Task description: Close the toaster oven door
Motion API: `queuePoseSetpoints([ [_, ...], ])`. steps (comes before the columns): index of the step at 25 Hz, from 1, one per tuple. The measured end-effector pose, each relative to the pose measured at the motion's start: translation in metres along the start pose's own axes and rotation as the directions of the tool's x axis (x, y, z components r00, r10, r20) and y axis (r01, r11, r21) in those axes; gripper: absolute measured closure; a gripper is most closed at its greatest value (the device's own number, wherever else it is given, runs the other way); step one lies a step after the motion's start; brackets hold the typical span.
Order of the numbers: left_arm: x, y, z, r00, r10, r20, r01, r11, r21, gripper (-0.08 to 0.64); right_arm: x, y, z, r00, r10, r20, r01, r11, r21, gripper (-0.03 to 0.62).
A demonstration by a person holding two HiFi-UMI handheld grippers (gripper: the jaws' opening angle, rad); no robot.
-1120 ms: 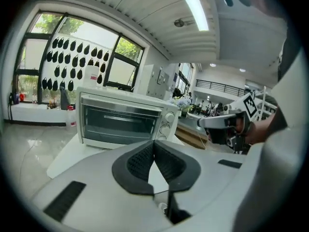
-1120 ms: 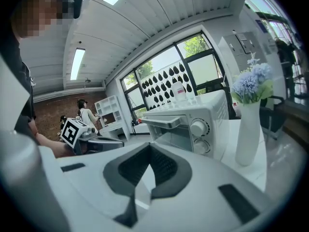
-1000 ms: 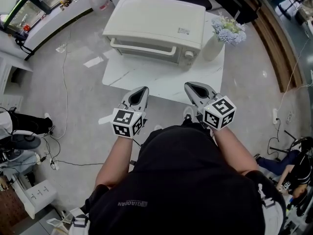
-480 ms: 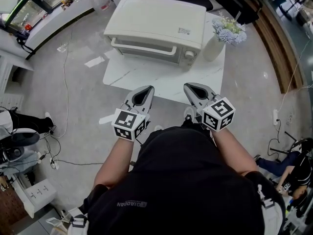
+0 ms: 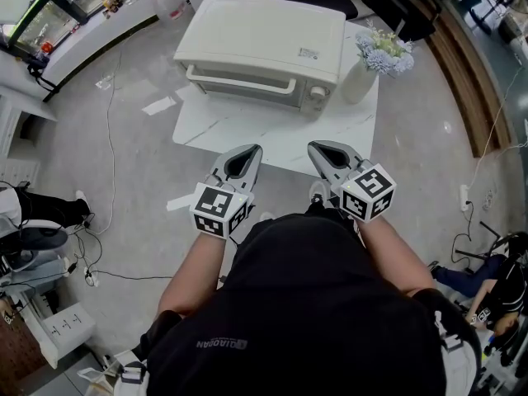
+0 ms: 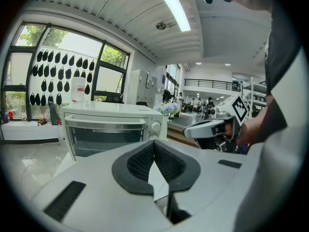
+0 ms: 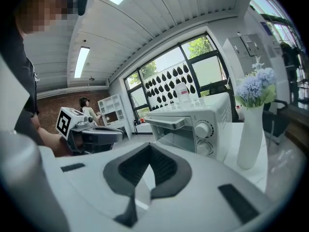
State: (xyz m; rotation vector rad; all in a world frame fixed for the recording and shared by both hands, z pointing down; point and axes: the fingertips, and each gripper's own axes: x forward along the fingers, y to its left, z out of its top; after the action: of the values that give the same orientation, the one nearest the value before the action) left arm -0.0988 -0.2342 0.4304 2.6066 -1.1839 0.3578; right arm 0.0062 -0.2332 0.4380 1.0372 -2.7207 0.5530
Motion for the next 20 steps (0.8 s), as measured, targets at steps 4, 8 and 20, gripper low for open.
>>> queuePoseSetpoints([
  [4, 0.0000, -0.0014, -0.0016, 1.000, -0.005, -0.003, 0.005, 1.000, -0.003, 0.555, 0.0012, 0.0018, -0.0012, 1.000, 0.007, -0.004, -0.007, 1.000, -0.007, 0.594],
  [8, -0.0001, -0.0011, 0.0009, 1.000, -0.002, -0.002, 0.002, 1.000, 0.006, 0.555, 0.0012, 0.0004, 0.0008, 1.000, 0.005, -0.002, -0.005, 1.000, -0.006, 0.594],
  [20, 0.0012, 0.0000, 0.0016, 1.000, -0.005, -0.001, 0.005, 1.000, 0.011, 0.555, 0.0034, -0.0024, 0.0010, 1.000, -0.006, 0.003, 0.006, 1.000, 0.002, 0.594],
])
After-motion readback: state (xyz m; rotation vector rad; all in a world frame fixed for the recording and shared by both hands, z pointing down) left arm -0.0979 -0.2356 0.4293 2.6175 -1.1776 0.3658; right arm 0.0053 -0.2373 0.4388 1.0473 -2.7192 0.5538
